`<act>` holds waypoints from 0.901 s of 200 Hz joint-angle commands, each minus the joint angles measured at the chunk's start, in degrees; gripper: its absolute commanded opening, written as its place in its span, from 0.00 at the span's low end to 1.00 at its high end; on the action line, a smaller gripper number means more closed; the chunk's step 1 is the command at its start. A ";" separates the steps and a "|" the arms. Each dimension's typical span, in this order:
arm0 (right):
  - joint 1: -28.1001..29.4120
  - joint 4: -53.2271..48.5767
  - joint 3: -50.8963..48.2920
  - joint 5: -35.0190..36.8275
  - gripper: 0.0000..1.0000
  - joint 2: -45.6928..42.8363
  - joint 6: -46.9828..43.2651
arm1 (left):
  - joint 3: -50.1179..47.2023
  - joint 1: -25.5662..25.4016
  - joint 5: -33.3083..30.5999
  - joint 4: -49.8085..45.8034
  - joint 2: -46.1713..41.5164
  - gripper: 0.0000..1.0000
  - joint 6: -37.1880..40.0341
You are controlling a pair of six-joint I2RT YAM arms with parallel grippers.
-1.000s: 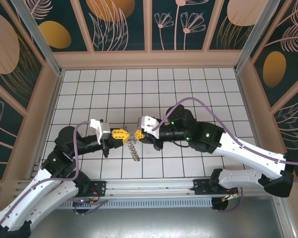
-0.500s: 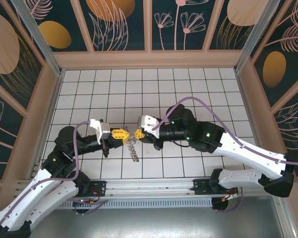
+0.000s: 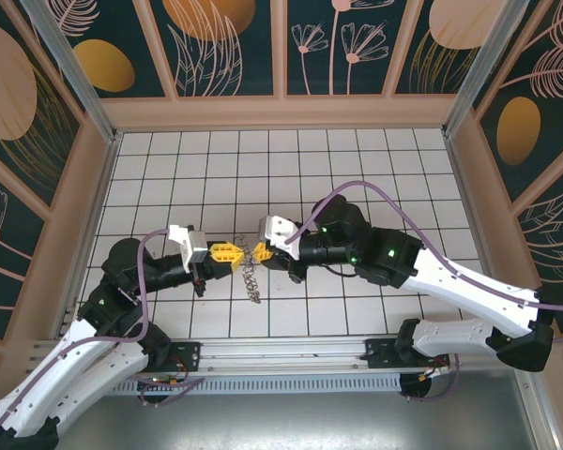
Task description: Put the keys on the keyring
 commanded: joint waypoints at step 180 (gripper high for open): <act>-1.38 3.68 2.97 -3.64 0.00 -1.39 3.18 | 2.09 -0.03 1.72 -0.26 0.27 0.00 2.72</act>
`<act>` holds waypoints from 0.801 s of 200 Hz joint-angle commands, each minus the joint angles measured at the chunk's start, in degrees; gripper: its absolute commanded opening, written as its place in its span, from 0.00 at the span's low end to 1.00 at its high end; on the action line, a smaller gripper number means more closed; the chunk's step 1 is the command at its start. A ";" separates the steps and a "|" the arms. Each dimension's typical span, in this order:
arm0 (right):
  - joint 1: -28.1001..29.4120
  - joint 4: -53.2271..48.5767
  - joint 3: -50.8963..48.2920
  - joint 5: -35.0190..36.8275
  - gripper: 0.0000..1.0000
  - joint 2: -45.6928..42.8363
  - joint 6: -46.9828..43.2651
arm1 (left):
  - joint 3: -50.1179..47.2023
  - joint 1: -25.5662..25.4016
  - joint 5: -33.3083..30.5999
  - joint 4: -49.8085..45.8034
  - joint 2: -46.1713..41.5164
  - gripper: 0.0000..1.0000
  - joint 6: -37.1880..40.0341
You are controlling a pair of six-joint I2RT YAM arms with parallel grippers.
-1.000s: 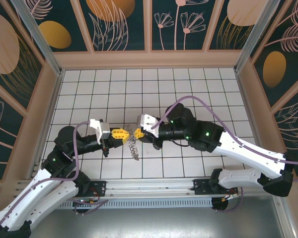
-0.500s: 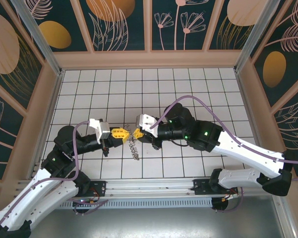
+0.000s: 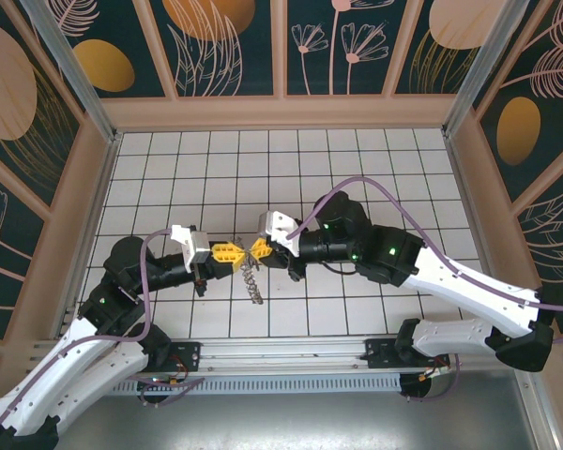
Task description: Put the keys on the keyring
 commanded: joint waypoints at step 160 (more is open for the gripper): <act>-1.08 -2.84 2.19 -1.22 0.00 0.20 0.94 | 1.92 -0.07 -0.22 -0.17 -1.04 0.00 1.77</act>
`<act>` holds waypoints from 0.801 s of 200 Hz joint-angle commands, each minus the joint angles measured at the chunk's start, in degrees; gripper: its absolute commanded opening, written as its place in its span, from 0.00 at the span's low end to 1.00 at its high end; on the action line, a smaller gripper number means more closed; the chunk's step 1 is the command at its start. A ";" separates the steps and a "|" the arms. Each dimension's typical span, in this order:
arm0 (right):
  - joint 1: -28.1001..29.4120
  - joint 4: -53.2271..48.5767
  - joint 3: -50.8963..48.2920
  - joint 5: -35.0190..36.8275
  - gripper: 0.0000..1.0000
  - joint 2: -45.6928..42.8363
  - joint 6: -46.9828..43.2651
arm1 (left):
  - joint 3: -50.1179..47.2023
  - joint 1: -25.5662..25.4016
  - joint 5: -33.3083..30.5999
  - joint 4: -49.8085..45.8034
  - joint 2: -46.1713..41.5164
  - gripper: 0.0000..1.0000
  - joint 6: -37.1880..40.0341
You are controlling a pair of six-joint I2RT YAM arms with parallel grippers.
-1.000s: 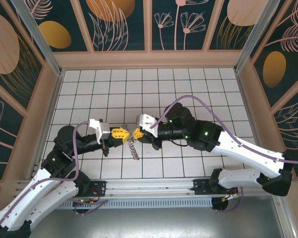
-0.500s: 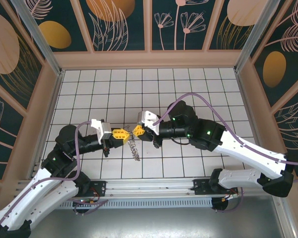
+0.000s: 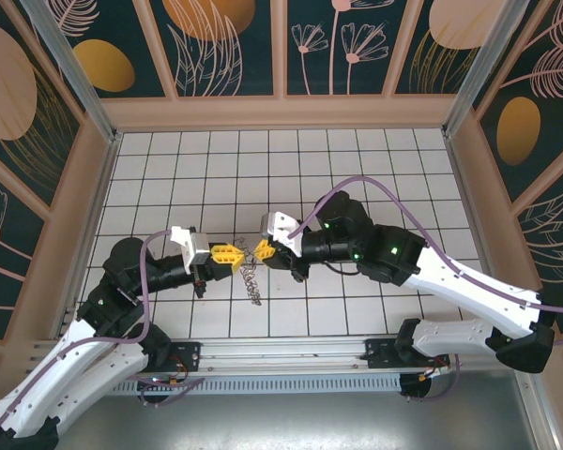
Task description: Put the keys on the keyring
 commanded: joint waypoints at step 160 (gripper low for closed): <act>-0.77 -1.71 2.46 -0.27 0.00 0.41 1.05 | 2.11 0.00 1.17 2.30 0.74 0.00 1.32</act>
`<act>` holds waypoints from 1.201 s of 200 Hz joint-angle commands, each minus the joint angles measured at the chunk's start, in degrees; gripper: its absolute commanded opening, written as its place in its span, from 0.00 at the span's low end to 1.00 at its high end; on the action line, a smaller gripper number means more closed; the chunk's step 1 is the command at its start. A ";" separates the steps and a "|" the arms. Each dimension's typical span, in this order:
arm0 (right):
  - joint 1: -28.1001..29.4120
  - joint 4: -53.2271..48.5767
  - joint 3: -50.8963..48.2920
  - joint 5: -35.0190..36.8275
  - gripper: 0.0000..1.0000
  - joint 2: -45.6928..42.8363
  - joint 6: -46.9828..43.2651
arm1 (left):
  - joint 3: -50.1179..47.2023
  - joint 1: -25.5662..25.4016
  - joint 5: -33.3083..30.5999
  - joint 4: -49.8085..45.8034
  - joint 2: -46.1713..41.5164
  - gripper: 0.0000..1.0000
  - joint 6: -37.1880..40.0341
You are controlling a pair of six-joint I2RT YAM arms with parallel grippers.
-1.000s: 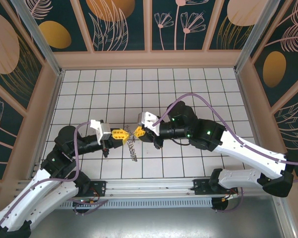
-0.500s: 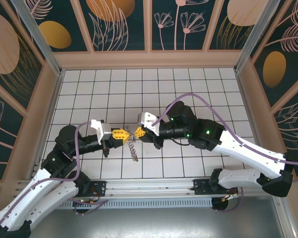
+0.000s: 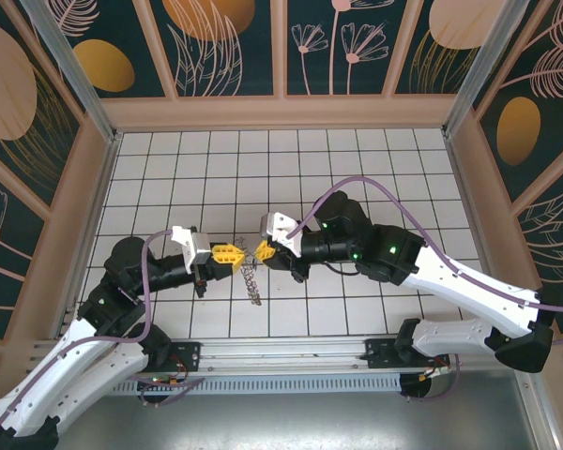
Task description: Put the keys on the keyring
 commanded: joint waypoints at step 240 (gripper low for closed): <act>-1.28 2.08 2.00 -2.36 0.00 1.05 1.48 | 2.10 -0.01 1.76 2.00 0.68 0.00 1.36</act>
